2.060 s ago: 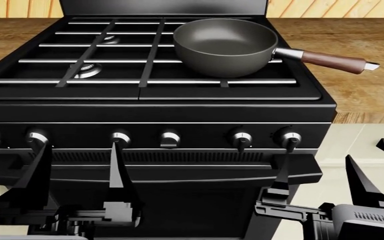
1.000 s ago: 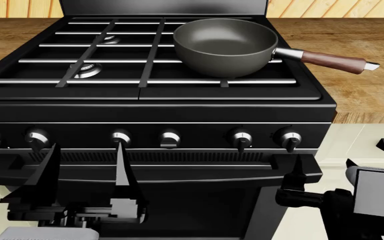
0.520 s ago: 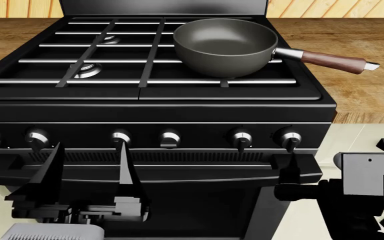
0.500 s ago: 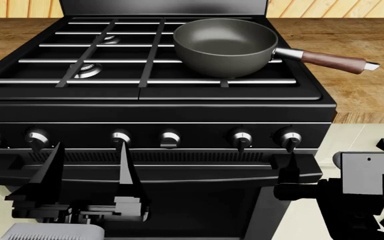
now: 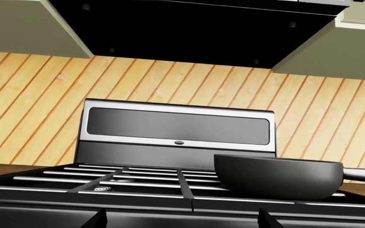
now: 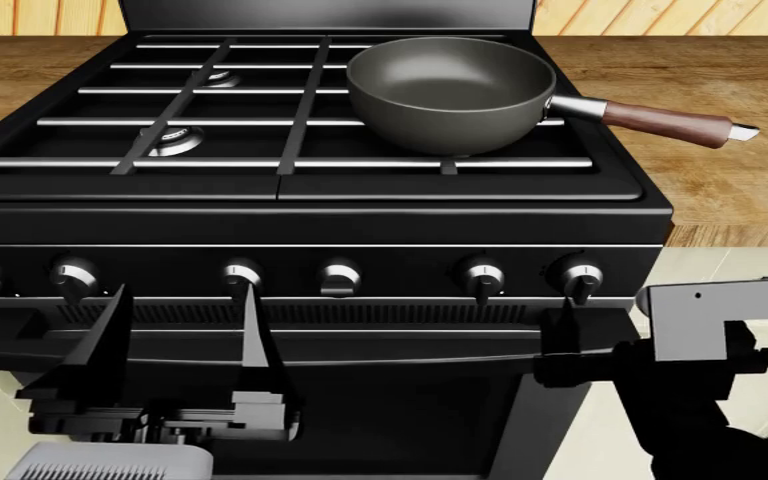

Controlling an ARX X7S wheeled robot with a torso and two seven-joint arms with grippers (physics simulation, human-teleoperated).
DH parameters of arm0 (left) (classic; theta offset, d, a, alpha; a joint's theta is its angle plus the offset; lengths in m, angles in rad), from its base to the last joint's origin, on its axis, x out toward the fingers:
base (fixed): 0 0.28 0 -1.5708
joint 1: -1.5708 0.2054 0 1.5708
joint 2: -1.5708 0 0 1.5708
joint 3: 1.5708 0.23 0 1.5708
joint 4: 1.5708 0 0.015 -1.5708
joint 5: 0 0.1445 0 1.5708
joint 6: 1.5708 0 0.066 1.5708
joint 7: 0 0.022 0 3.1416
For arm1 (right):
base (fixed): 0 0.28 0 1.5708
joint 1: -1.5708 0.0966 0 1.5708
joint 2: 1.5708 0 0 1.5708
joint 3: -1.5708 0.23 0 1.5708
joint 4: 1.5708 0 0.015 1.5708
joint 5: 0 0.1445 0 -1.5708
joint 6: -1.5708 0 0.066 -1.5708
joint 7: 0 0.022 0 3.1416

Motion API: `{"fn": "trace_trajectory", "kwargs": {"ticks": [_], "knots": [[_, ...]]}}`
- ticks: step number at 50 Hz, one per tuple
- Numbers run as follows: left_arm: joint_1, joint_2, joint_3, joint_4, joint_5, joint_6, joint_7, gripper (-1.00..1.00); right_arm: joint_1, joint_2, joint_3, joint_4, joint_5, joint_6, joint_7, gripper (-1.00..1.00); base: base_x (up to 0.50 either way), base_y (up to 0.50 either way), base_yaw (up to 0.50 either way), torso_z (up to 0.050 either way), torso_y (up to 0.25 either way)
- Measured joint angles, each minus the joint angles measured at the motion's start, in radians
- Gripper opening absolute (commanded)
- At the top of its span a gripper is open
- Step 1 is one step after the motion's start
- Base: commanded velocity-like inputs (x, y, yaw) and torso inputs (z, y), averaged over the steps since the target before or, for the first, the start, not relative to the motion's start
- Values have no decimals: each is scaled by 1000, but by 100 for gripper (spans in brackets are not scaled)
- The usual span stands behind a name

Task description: Turn on the front right burner of the stove.

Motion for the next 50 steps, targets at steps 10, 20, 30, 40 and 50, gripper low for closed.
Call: {"fn": "trace_trajectory", "kwargs": {"ticks": [10,20,30,40,50], "knots": [[-4,-3,5,-5,-2,0,-3,100,4,-12,-32,55,-42,-61,-29,100,0,0,0,0,0],[-9,-6,12,-8,-1,-3,-7,100,3,-25,-61,107,-85,-129,-56,100,0,0,0,0,0],[-14,-10,18,-10,-1,-7,-10,100,-11,-34,-77,139,-113,-182,-76,100,0,0,0,0,0],[-19,-13,24,-11,-2,-11,-13,100,-23,-42,-89,166,-130,-219,-90,100,0,0,0,0,0],[-27,-15,31,-15,-2,-16,-16,100,-21,-50,-98,194,-142,-247,-103,100,0,0,0,0,0]]}}
